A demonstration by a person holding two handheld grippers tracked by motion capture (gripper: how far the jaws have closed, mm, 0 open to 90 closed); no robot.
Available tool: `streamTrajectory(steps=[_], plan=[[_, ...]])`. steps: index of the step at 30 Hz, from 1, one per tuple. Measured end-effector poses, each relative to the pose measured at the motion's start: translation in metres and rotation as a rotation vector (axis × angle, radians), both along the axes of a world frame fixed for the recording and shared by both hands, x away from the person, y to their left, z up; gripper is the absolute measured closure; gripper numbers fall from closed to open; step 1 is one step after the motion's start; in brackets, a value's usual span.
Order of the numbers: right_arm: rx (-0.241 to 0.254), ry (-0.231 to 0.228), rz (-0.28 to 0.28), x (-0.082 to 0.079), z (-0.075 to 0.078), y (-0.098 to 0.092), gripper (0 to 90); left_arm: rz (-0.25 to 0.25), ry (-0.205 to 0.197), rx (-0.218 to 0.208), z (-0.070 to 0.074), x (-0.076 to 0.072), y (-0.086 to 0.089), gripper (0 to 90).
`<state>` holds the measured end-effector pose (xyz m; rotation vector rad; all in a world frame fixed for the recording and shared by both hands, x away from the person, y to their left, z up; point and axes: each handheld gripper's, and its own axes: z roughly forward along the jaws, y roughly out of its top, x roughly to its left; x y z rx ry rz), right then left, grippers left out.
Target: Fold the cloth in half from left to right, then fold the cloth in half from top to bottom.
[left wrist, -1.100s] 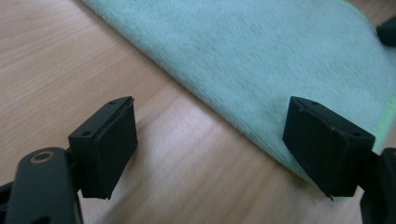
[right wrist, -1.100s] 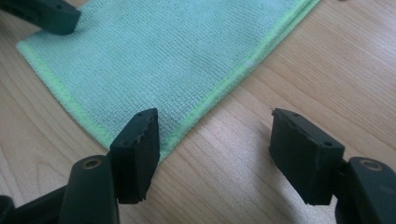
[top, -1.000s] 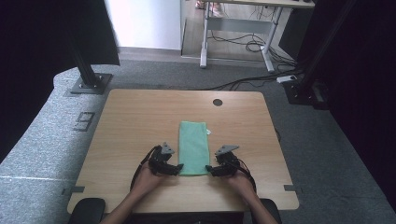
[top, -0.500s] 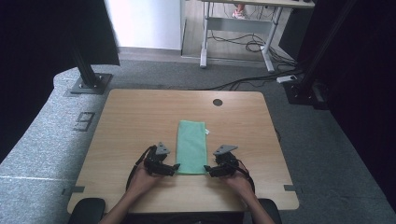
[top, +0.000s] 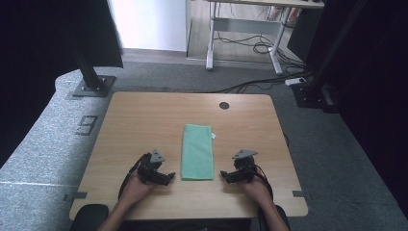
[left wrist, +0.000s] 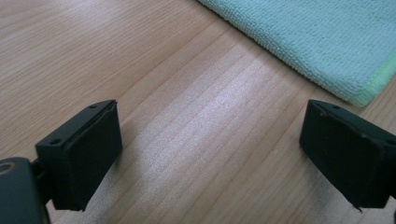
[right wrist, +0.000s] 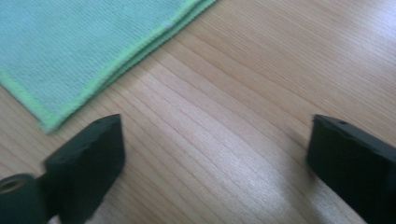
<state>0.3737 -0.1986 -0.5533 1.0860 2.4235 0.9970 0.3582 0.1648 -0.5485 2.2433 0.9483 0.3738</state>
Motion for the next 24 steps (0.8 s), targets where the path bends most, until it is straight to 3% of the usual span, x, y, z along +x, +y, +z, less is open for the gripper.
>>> streamTrajectory(steps=[24], plan=[[0.006,-0.008,-0.010,-0.0004,-0.0024,-0.0024,0.0,0.004,0.021,0.002,-0.0008,0.0032,-0.0028,0.7]])
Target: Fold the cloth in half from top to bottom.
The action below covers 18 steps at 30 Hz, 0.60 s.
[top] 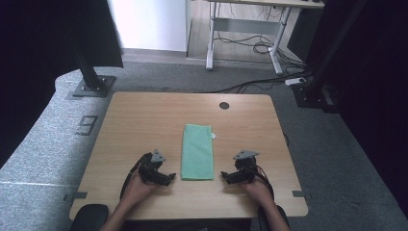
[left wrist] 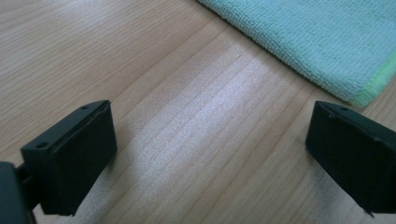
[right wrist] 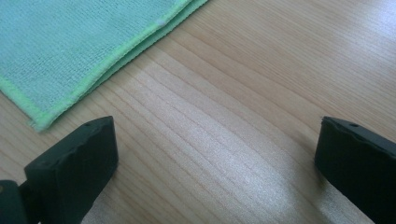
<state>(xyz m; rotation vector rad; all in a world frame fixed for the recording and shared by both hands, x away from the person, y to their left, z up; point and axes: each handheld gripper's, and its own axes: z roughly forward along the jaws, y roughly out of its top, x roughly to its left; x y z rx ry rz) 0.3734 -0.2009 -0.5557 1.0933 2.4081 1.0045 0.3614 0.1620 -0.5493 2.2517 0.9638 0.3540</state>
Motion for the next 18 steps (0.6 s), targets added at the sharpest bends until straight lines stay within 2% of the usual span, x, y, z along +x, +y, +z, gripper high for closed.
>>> streamTrajectory(steps=[3,5,9,14,18], plan=[[-0.004,0.006,0.000,0.001,0.002,0.000,1.8,0.008,0.009,-0.004,0.001,0.003,-0.003,0.1],[0.004,0.013,0.002,0.002,0.003,0.000,2.0,0.011,0.016,-0.034,0.003,0.007,-0.004,0.0],[0.029,0.014,-0.006,0.007,0.007,0.003,3.2,0.017,-0.015,-0.046,0.011,0.017,-0.009,0.0],[0.054,0.010,-0.004,0.017,0.014,0.013,4.8,0.024,-0.026,-0.063,0.017,0.030,-0.016,0.2],[0.032,0.007,0.000,0.026,0.017,0.024,5.7,0.043,-0.039,-0.068,0.019,0.044,-0.021,0.6]])
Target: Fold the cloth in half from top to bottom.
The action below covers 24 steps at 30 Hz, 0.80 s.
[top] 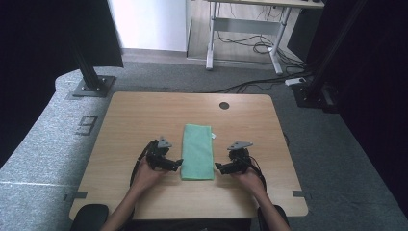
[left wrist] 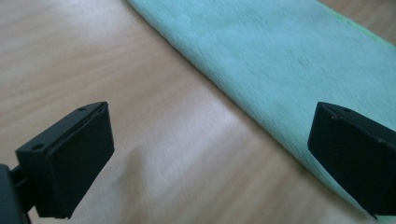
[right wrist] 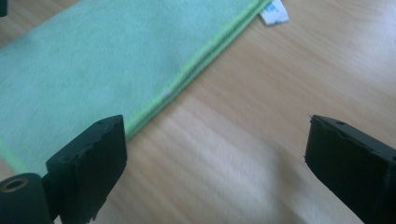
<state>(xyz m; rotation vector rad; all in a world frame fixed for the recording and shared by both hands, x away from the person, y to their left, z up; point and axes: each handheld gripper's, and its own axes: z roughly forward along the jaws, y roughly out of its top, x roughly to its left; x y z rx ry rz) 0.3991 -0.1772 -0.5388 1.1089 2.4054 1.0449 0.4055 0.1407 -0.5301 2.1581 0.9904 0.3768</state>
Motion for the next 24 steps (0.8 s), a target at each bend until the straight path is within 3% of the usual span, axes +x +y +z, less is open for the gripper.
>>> streamTrajectory(steps=[9,12,17,24], plan=[[-0.005,-0.017,0.023,0.017,0.005,0.029,6.1,0.036,-0.009,0.012,-0.004,0.032,-0.014,1.1],[-0.034,-0.023,0.033,0.020,0.003,0.036,6.1,0.060,-0.012,0.022,-0.009,0.039,-0.018,1.1],[-0.069,-0.016,0.034,0.023,-0.003,0.038,6.1,0.077,-0.012,0.050,-0.017,0.044,-0.021,1.2],[-0.078,-0.001,0.034,0.023,-0.008,0.036,6.1,0.075,-0.005,0.074,-0.018,0.043,-0.023,3.2]])
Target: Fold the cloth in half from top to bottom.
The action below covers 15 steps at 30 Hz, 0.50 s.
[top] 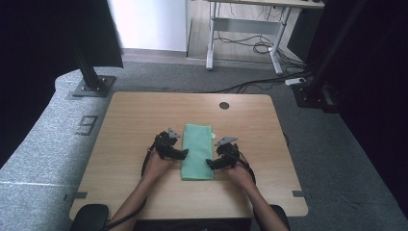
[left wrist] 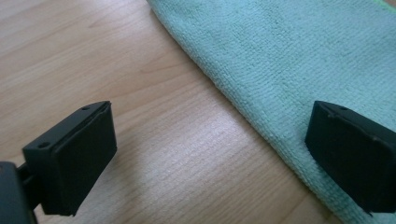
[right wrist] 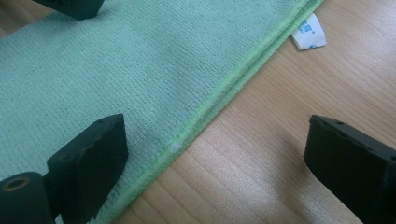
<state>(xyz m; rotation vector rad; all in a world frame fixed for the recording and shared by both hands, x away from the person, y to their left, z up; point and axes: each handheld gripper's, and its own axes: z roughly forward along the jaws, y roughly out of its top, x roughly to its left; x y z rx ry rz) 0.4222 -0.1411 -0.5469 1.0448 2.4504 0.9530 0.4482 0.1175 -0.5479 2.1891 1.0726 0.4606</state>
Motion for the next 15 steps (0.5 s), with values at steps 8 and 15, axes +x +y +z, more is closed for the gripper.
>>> streamTrajectory(steps=[8,15], plan=[[0.016,0.009,-0.008,-0.008,-0.001,0.000,6.9,-0.021,0.006,0.016,0.002,-0.008,0.002,4.2],[0.019,0.019,0.008,-0.025,-0.001,0.004,7.4,-0.044,0.020,0.011,0.002,-0.024,0.008,4.2]])
